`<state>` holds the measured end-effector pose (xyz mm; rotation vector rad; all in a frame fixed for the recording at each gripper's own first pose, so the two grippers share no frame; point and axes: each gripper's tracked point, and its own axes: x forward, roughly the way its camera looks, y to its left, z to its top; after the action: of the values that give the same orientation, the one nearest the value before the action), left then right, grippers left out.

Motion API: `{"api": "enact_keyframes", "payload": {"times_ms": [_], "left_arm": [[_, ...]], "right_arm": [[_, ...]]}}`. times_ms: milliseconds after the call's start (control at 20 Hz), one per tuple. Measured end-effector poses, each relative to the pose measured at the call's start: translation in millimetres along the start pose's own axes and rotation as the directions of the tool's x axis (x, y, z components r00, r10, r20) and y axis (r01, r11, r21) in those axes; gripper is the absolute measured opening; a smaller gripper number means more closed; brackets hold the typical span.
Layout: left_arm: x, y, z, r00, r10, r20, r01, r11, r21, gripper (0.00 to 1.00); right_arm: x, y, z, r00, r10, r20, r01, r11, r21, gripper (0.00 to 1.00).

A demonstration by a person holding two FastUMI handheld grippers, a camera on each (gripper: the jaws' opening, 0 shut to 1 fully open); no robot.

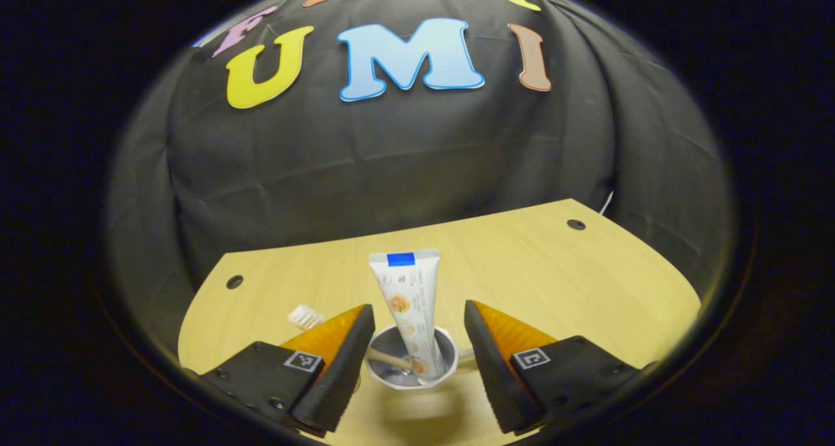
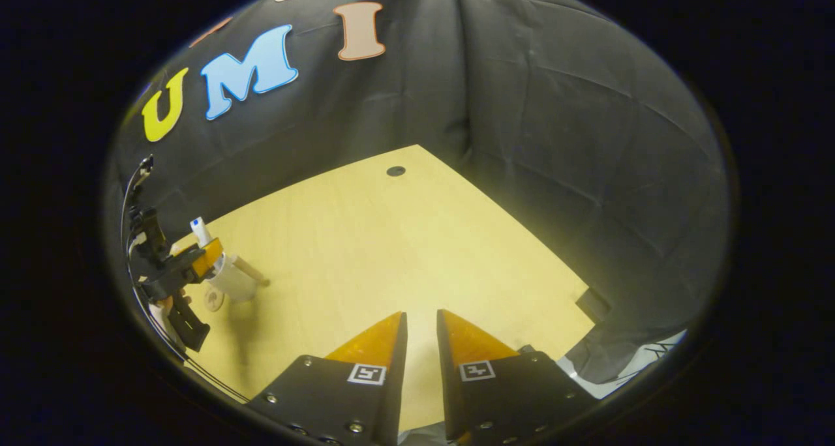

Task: Put the toothbrush and toothpaste on the desktop into the cup, then pick up the cup and place it on the coaster on the desktop.

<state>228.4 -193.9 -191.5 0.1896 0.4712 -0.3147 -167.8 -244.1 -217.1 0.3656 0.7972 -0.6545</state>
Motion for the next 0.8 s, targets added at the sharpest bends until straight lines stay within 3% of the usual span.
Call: {"api": "enact_keyframes", "payload": {"times_ms": [100, 250, 300, 450, 500, 550, 600, 650, 700, 800], "left_arm": [[-13.2, -4.2, 5.4, 1.000, -0.006, 0.019, 0.006, 1.000, -0.016, 0.98], [-37.4, -7.9, 15.0, 0.999, -0.022, 0.047, 0.023, 0.999, -0.025, 0.95], [-46.3, -6.4, 16.9, 0.998, -0.022, 0.053, 0.023, 0.999, -0.025, 0.98], [-72.8, 4.7, 24.5, 0.997, 0.002, 0.078, 0.000, 1.000, -0.030, 0.98], [-82.9, 10.4, 26.0, 0.996, 0.015, 0.086, -0.012, 1.000, -0.029, 0.98], [-91.4, 18.3, 27.8, 0.995, 0.032, 0.095, -0.030, 0.999, -0.027, 0.98], [-102.0, 27.5, 30.4, 0.993, 0.052, 0.103, -0.049, 0.998, -0.028, 0.98], [-114.1, 36.7, 30.2, 0.992, 0.071, 0.106, -0.068, 0.997, -0.030, 0.98], [-126.5, 47.8, 29.5, 0.990, 0.090, 0.106, -0.087, 0.996, -0.031, 0.97], [-154.2, 75.9, 25.1, 0.985, 0.138, 0.105, -0.135, 0.990, -0.033, 0.98]], "right_arm": [[1.3, 1.2, 1.2, 1.000, 0.014, 0.005, -0.013, 1.000, -0.010, 0.26], [1.1, 5.4, -1.1, 0.999, 0.047, 0.004, -0.047, 0.999, -0.021, 0.26], [2.2, 6.8, 0.1, 0.998, 0.058, 0.003, -0.058, 0.998, -0.029, 0.31], [8.1, 15.7, 3.2, 0.994, 0.107, 0.002, -0.106, 0.993, -0.056, 0.31], [11.7, 22.2, 7.3, 0.992, 0.128, 0.002, -0.127, 0.989, -0.070, 0.26], [15.5, 28.9, 8.8, 0.989, 0.149, 0.000, -0.148, 0.985, -0.088, 0.31], [18.9, 36.7, 12.0, 0.984, 0.175, -0.004, -0.175, 0.978, -0.111, 0.26], [20.6, 43.2, 12.6, 0.979, 0.204, -0.013, -0.204, 0.970, -0.132, 0.31], [22.1, 55.3, 14.0, 0.967, 0.252, -0.031, -0.254, 0.954, -0.162, 0.26], [28.4, 78.9, 14.7, 0.942, 0.326, -0.075, -0.334, 0.908, -0.253, 0.26]]}}
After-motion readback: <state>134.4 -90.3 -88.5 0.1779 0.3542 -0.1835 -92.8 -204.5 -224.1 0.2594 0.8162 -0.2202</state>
